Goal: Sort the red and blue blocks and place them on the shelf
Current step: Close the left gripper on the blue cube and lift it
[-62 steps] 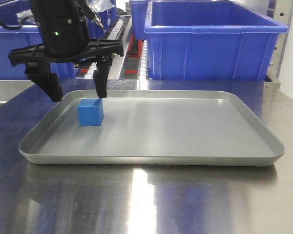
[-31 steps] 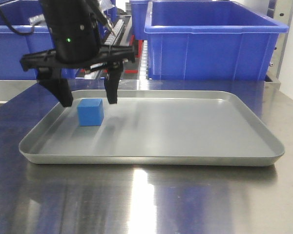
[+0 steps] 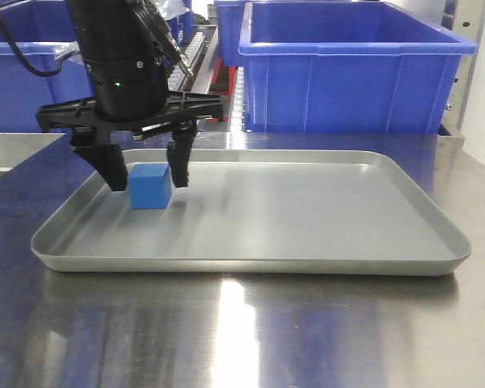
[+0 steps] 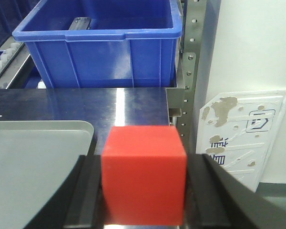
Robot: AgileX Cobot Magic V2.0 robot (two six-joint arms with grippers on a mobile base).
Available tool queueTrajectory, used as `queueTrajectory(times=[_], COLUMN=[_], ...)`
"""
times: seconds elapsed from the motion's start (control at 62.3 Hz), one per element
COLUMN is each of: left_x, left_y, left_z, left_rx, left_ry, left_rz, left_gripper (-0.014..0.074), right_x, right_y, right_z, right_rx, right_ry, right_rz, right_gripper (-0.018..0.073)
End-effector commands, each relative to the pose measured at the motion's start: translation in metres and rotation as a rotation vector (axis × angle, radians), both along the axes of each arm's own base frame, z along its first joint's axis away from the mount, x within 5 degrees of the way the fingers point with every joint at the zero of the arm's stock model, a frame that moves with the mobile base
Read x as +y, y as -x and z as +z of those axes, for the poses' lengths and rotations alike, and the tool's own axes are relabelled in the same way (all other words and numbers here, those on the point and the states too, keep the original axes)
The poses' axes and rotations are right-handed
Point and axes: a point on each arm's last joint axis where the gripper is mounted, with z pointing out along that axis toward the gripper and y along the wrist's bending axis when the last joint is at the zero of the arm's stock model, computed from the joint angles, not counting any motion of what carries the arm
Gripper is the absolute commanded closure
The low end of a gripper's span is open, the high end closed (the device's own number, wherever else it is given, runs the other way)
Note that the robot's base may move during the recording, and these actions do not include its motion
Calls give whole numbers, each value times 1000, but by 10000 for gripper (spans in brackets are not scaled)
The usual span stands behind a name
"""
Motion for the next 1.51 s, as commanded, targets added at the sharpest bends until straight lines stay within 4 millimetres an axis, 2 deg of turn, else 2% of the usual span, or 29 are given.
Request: queueTrajectory(times=[0.0,0.16,0.273,0.385,0.658,0.722,0.866,1.075,1.203,1.364,1.492], left_x=[1,1,2,4,20,30,57,101,130,164,178], left_y=[0,0,1,5,21,26,36,57,85,124,157], left_z=[30,30,34,47,94,105,121,124,120,114,106], left_rx=[-83,-82,-89,-115,-217,-255,-390,-672,-853,-1020,-1083], left_ry=[53,54,59,75,122,138,140,160,87,70,54], left_rz=[9,9,9,7,-194,-291,-390,-313,-280,-137,-95], left_gripper=[288,478,473,473,473,473,473,473,473,473,473], right_x=[-1,-1,-1,-1,-1,-1,-1,-1,-1,-1,-1], right_y=[-1,-1,-1,-1,-1,-1,-1,-1,-1,-1,-1], right_z=[17,17,17,17,17,17,17,17,17,17,17], right_rx=[-113,-113,-113,-113,-113,-113,-113,-113,-113,-113,-113], right_ry=[14,14,14,14,14,14,14,14,14,14,14], right_rz=[-9,-9,-9,-9,-9,-9,-9,-9,-9,-9,-9], right_gripper=[507,507,507,507,507,507,507,507,507,507,507])
